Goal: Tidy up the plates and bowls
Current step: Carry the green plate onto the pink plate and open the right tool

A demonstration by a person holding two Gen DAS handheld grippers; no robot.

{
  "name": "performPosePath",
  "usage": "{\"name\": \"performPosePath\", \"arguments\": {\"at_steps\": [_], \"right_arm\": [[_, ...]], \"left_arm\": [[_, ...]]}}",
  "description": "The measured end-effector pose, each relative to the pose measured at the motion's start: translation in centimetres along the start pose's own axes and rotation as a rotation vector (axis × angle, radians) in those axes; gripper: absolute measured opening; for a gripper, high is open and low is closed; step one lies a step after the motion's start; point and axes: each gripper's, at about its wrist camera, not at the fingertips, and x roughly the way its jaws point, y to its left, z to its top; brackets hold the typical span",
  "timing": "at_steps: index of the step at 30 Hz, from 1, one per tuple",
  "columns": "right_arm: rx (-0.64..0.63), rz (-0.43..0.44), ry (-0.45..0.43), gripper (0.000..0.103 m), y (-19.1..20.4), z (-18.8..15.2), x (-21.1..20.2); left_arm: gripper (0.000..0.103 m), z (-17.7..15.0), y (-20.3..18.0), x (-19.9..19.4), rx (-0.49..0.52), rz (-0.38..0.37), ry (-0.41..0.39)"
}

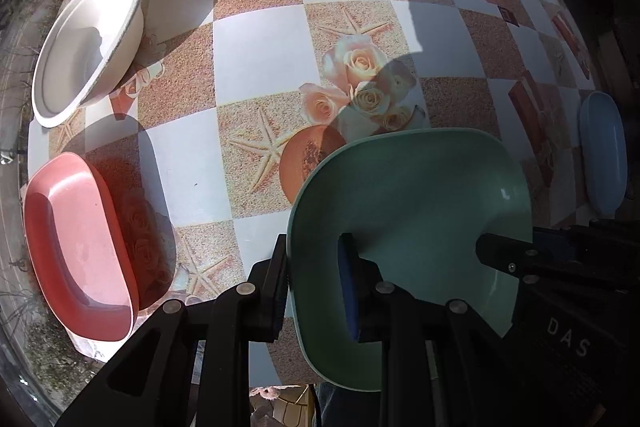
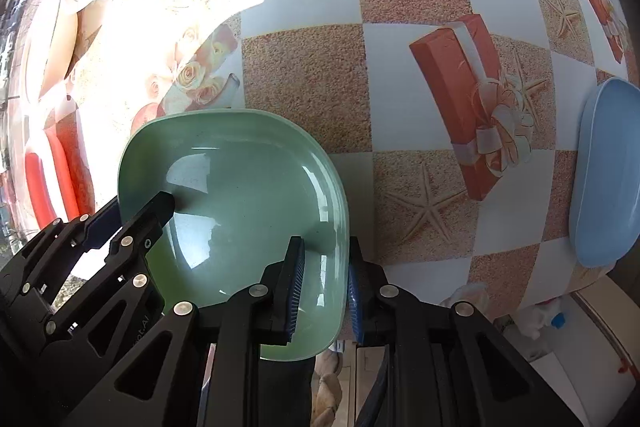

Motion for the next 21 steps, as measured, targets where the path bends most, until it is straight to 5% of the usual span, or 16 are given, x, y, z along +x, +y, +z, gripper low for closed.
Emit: {"name": "performPosePath", "arguments": {"at_steps": [21], "right_arm": [[-0.206,0.047,-0.012,0.023,5.7,0.1,-0.5]], "left_arm": [[0.026,-2.8,8.4,-5.3,-0.144,0.090,-0.095]]}}
